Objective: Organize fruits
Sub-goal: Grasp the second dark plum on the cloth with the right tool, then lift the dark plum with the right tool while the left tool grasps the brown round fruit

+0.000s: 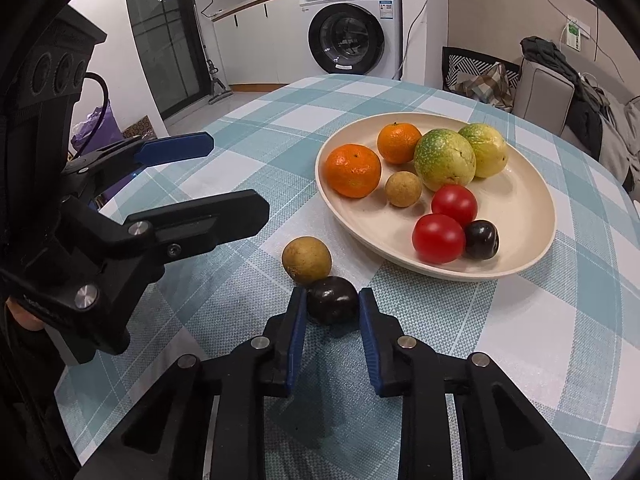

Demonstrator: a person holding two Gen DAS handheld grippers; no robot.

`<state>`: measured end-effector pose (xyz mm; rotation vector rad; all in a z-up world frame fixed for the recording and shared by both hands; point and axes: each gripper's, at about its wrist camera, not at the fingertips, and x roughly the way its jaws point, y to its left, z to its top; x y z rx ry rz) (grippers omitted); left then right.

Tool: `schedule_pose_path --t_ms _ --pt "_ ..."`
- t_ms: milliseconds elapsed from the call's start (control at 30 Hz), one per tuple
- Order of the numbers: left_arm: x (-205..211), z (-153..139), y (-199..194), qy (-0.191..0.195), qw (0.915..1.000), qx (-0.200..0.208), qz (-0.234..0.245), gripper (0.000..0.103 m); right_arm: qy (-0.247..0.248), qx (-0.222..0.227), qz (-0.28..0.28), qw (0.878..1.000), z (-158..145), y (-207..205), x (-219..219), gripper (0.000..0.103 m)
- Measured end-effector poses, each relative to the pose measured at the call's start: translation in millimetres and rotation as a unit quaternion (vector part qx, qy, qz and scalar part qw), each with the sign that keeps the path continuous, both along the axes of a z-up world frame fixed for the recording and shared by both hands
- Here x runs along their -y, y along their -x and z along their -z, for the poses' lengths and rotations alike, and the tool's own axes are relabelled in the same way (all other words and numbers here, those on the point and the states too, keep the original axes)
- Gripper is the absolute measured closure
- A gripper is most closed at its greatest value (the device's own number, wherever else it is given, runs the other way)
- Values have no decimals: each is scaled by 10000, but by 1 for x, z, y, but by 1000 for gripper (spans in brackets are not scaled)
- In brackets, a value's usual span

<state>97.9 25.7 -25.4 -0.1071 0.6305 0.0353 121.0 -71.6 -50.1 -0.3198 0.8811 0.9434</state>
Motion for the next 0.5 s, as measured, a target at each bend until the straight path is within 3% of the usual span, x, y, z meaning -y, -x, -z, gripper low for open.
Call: schedule_pose_path --t_ms 267,500 --pt "4 3 -1 -42 10000 -39 70 1 -149 128 118 9997 -13 1 15 76" --pt "16 10 -15 -226 9982 -431 361 1 -318 217 440 9983 -26 -9 35 76"
